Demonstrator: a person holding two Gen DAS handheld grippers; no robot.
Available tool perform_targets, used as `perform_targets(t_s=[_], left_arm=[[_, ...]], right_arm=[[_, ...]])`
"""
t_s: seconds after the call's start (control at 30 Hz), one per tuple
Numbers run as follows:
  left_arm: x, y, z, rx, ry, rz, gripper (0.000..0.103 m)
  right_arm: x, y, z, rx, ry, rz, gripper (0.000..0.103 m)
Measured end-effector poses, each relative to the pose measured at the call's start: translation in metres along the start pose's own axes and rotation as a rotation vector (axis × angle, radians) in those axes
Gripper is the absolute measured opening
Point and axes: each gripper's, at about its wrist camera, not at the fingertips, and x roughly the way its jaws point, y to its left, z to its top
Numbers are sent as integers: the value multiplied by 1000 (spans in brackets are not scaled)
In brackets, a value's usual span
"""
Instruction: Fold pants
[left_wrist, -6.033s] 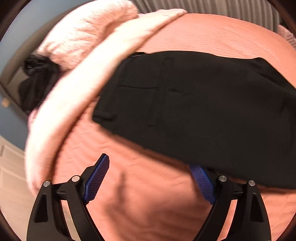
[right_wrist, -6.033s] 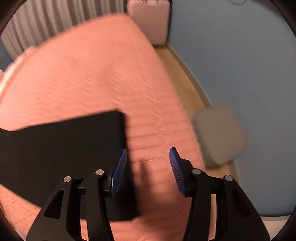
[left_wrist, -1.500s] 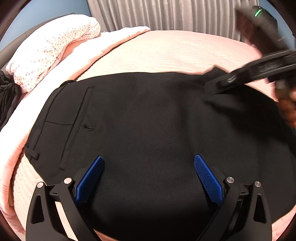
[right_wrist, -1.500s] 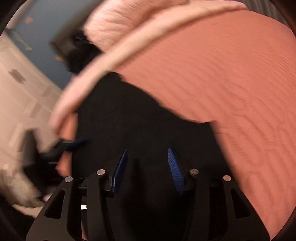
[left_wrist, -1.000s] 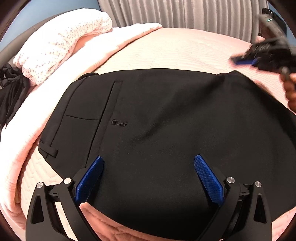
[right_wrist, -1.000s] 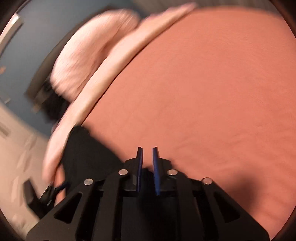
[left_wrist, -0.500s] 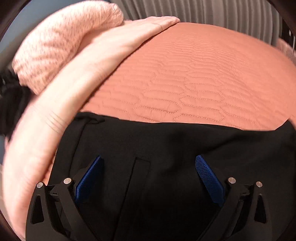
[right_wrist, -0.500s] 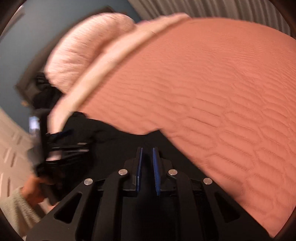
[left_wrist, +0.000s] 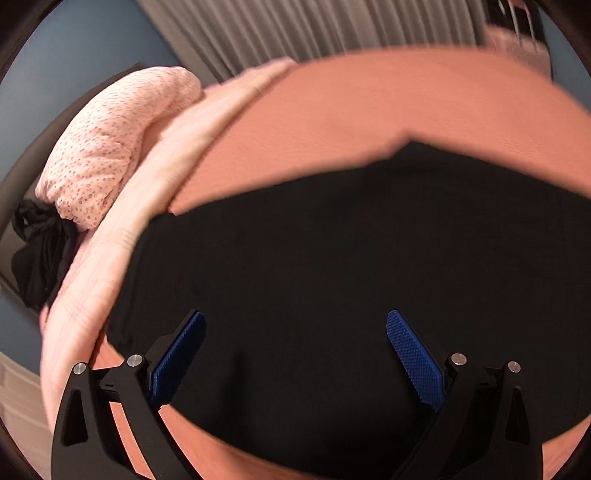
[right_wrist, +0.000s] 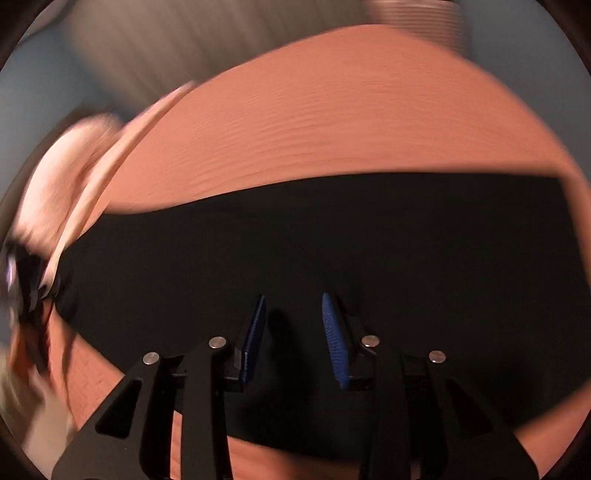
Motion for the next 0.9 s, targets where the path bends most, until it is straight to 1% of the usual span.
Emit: perform_targets(t_s=[0.03,0.07,0.1,0.13,0.17,0.2,0.23,0.27,0.3,0.33,0.37,0.4,0.43,0.47,0.5,0.53,0.57,0.63,0.73,0.77,0.83,0.9], left_arm=[[-1,-9,-8,12,7,27,94],[-9,-12,-14,10,-27,66,94],[-19,-17,-16,9,-37,65,95],[-28,-21,-16,4,-39,56,96],[-35,-28,-15,2,-39,55,96],[-43,-34,-13,4,-39,59,96],[-52,-40,-11,8,-40,56,96],[-67,-46,-8,14,-52,35,96],[-81,-52,-7,14,-73,22,97],[-95,-58,-6,12,-95,5,97],[-105,-62,-4,10,-102,-15,97],[-114,-70,-4,6,-105,-40,97],[-126,-78,-6,-2,-109,-82,97],[-132,-81,-7,-6,-111,-108,97],[-140,-88,-8,-6,-108,-138,97],[-148,-95,-11,1,-107,-172,97],[-153,-100,-13,7,-106,-187,97],[-164,-111,-21,27,-98,-220,97],[-169,-116,-32,32,-73,-236,97],[-168,-114,-35,28,-62,-237,97],[-164,-105,-42,6,-40,-232,97],[-163,-95,-50,-14,-29,-217,97]], right_arm=[[-20,-21,-1,60,-40,27,35],[-40,-40,-6,95,-87,55,35],[-48,-53,-11,89,-109,77,41],[-48,-66,-17,73,-90,53,49],[-39,-86,-24,52,-16,-14,53],[-41,-101,-27,70,-15,24,32],[-55,-115,-29,151,-49,85,31],[-66,-118,-30,197,-71,70,36],[-77,-116,-33,213,-102,33,53],[-82,-111,-40,191,-126,37,63],[-83,-111,-46,181,-131,40,76],[-80,-111,-55,205,-126,37,77],[-73,-116,-65,268,-116,78,77],[-66,-123,-71,332,-110,137,78],[-63,-125,-76,367,-121,156,78],[-61,-124,-81,381,-159,164,78],[-59,-122,-84,397,-204,185,78],[-50,-125,-83,468,-254,223,78],[-40,-125,-72,498,-295,266,78],[-39,-132,-66,496,-303,278,77],[-31,-136,-58,498,-294,296,64],[-24,-138,-55,531,-276,307,35]])
